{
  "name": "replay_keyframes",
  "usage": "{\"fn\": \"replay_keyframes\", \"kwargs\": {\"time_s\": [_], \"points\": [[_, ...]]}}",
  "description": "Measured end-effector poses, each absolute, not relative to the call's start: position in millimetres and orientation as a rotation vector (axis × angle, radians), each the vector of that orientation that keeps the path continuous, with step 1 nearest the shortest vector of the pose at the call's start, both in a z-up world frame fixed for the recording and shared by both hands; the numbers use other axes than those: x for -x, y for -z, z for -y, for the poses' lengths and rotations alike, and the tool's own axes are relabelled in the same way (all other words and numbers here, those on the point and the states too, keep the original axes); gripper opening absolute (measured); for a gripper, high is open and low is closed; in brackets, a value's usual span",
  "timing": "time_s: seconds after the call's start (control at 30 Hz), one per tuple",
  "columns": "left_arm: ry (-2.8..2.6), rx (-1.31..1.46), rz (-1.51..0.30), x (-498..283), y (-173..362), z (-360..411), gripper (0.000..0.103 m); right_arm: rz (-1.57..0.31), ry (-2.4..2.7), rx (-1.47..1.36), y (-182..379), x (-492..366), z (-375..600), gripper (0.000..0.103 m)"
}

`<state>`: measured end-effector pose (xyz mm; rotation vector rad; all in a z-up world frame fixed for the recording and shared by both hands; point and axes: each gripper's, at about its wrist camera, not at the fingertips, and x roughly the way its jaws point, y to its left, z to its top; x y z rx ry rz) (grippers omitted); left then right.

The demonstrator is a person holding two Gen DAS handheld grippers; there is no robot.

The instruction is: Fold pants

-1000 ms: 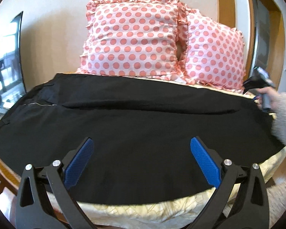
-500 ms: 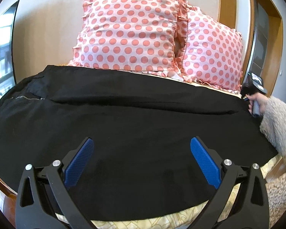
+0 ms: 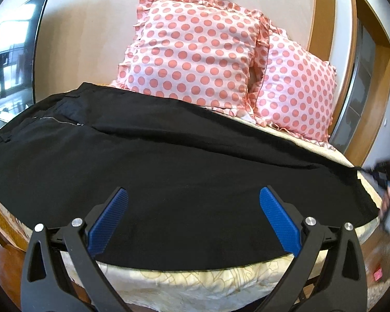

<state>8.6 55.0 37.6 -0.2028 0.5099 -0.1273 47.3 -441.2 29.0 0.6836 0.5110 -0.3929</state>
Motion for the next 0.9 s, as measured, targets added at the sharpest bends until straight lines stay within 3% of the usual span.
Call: {"fn": "replay_keyframes", "kwargs": {"time_s": [0.23, 0.3, 0.37, 0.4, 0.53, 0.6, 0.63, 0.67, 0.7, 0.9], "points": [[0.127, 0.212, -0.511, -5, -40, -55, 0.101, -0.577, 0.32, -0.848, -2, -36, 453, 0.005], [0.111, 0.205, -0.505, -4, -41, -57, 0.101, -0.601, 0.319, -0.884, 0, -39, 457, 0.018], [0.086, 0.208, -0.505, -6, -45, -63, 0.101, -0.613, 0.315, -0.925, 3, -37, 458, 0.05], [0.081, 0.216, -0.511, -9, -46, -68, 0.101, -0.614, 0.316, -0.948, 7, -36, 460, 0.052], [0.092, 0.298, -0.538, -33, -55, -96, 0.101, -0.575, 0.318, -0.982, 12, -40, 466, 0.052], [0.099, 0.337, -0.547, -48, -59, -110, 0.101, -0.544, 0.32, -0.98, 16, -50, 471, 0.046], [0.101, 0.354, -0.557, -57, -62, -117, 0.101, -0.542, 0.318, -0.978, 19, -55, 475, 0.031], [0.1, 0.364, -0.568, -64, -63, -122, 0.101, -0.541, 0.308, -0.982, 23, -60, 479, 0.007], [0.111, 0.384, -0.582, -77, -67, -131, 0.101, -0.519, 0.272, -1.009, 28, -61, 485, 0.003], [0.045, 0.398, -0.605, -140, -96, -163, 0.101, -0.328, 0.245, -1.019, 19, -18, 499, 0.003]]}}
